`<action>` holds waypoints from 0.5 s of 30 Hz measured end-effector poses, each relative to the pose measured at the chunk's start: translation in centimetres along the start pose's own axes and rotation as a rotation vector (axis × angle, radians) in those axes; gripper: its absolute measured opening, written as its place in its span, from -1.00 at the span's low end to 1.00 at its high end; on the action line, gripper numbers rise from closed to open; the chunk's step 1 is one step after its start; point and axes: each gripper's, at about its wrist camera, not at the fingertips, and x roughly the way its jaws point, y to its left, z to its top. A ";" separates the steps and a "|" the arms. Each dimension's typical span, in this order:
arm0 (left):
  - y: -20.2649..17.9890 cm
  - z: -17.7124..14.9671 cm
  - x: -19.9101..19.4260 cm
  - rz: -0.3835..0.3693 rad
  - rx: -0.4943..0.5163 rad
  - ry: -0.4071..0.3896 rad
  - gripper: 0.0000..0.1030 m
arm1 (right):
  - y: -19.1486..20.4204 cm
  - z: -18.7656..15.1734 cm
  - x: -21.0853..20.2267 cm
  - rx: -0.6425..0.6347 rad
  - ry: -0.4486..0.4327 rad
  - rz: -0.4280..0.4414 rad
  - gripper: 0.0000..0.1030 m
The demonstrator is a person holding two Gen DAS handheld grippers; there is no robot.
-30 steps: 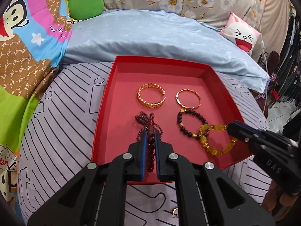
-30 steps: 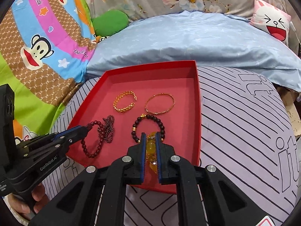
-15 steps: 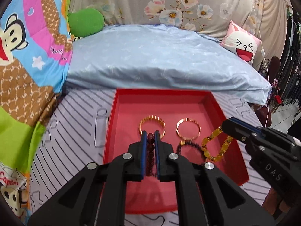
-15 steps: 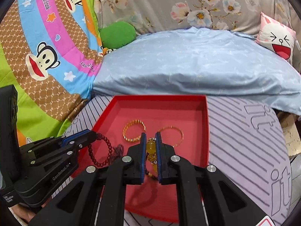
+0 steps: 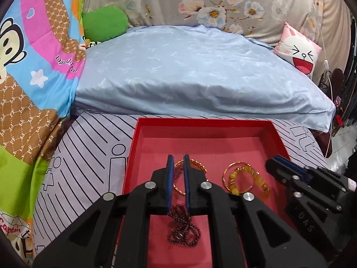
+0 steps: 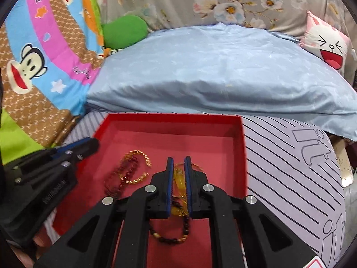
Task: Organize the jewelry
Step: 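Carry both beaded bracelets over the red tray and open both tools inside, then move both tools back toward the remaining yellow bracelet and gold rings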
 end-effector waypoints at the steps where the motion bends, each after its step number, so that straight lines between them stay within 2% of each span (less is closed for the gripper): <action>1: 0.3 0.0 0.0 0.003 -0.010 -0.002 -0.82 | -0.5 -0.1 -0.2 0.012 -0.003 -0.005 -0.72; 3: 0.7 0.2 -0.4 0.012 -0.022 -0.016 -0.55 | -1.2 -0.3 -1.3 0.031 -0.028 -0.004 -0.63; 4: 1.0 0.2 -1.1 0.026 -0.028 -0.031 -0.32 | -1.4 -0.3 -2.1 0.033 -0.045 -0.005 -0.57; 5: 1.1 0.2 -1.6 0.032 -0.029 -0.043 -0.18 | -1.5 -0.4 -2.9 0.030 -0.063 -0.006 -0.50; 10: 0.9 -0.9 -5.3 0.057 0.006 -0.091 -0.08 | -1.6 -1.2 -8.0 0.030 -0.137 0.024 -0.35; 13: 1.0 -2.4 -7.8 0.051 0.006 -0.104 0.02 | -1.5 -2.4 -10.5 0.027 -0.156 0.045 -0.29; 15: 1.1 -3.8 -9.3 0.047 0.000 -0.104 0.03 | -1.6 -3.8 -12.0 0.028 -0.158 0.062 -0.26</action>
